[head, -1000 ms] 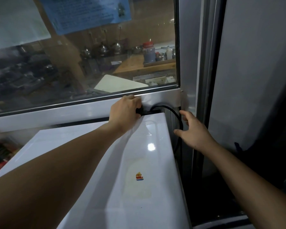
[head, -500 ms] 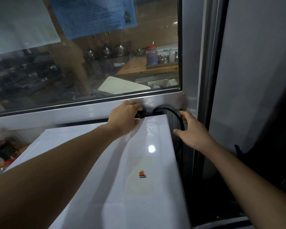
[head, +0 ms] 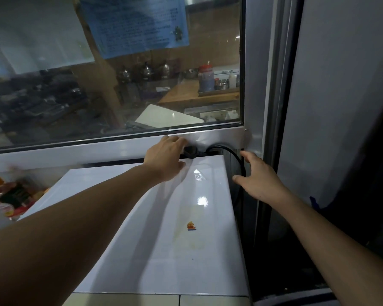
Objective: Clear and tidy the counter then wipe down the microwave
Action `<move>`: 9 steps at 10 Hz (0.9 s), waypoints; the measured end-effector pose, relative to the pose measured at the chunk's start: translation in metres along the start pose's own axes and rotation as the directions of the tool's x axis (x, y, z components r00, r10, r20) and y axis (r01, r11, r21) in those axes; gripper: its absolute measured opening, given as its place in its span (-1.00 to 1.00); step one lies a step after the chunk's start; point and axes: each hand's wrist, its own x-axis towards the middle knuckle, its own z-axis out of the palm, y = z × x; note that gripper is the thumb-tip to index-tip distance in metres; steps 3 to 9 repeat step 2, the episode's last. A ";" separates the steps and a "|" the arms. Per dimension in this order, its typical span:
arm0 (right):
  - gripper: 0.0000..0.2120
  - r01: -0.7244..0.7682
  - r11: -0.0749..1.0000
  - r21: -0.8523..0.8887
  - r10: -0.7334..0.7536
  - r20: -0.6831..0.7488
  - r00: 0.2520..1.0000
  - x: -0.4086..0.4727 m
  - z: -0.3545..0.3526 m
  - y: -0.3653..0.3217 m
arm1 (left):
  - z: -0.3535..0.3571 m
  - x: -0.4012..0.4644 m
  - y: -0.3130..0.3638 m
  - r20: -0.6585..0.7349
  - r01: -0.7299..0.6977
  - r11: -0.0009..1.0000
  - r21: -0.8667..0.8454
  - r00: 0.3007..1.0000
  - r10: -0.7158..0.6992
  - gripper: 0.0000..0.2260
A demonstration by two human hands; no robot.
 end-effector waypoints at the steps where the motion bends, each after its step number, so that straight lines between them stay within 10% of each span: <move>1: -0.31 0.014 1.000 -0.016 -0.014 0.012 1.000 -0.006 -0.003 -0.001 | -0.003 -0.005 0.002 0.012 -0.002 1.000 0.006 1.000 0.002 -0.53; 9: -0.30 0.033 0.997 -0.066 -0.033 0.001 0.999 -0.014 -0.008 -0.006 | -0.007 -0.011 0.003 0.023 -0.021 1.000 0.021 1.000 0.020 -0.50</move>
